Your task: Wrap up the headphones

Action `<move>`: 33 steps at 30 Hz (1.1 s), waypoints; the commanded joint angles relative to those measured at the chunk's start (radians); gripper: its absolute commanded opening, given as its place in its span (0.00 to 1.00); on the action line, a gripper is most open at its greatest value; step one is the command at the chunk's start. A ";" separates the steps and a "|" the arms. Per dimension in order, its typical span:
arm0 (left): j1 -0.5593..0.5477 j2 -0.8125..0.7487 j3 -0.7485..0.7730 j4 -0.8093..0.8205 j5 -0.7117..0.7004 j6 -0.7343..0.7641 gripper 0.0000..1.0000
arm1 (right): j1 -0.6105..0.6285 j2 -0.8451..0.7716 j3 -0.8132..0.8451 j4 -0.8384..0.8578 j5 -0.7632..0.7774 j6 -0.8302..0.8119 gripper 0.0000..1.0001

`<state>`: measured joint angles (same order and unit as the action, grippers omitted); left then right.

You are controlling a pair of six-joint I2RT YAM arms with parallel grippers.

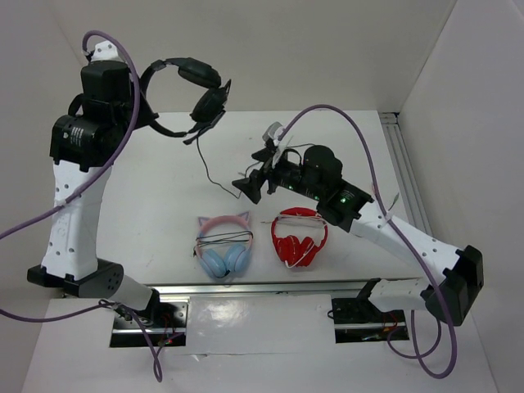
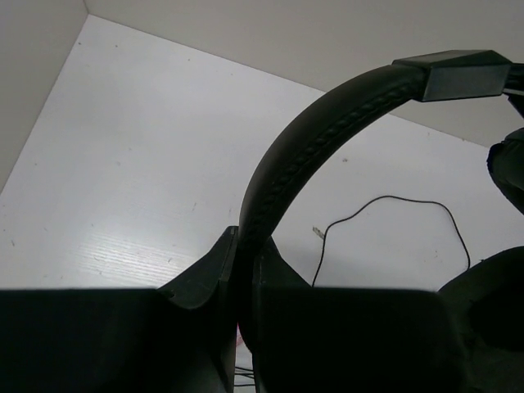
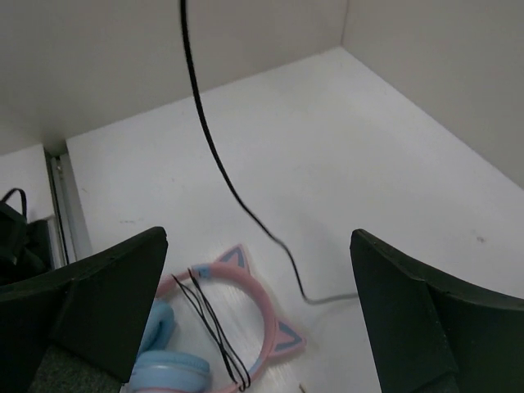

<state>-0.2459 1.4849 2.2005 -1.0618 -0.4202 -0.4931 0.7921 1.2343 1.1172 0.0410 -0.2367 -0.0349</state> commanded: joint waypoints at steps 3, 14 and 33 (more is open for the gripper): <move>-0.001 -0.049 -0.031 0.082 0.119 -0.025 0.00 | 0.036 0.057 -0.016 0.327 -0.070 0.016 1.00; -0.001 -0.058 -0.073 0.109 0.218 -0.125 0.00 | 0.076 0.258 -0.007 0.611 -0.033 0.102 0.98; -0.010 -0.126 -0.300 0.149 -0.173 -0.450 0.00 | 0.272 0.474 0.124 0.567 0.223 0.084 0.00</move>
<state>-0.2516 1.3819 1.9179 -1.0023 -0.4492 -0.8257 1.0019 1.6882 1.1564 0.6468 -0.1165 0.1062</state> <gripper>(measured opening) 0.173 0.032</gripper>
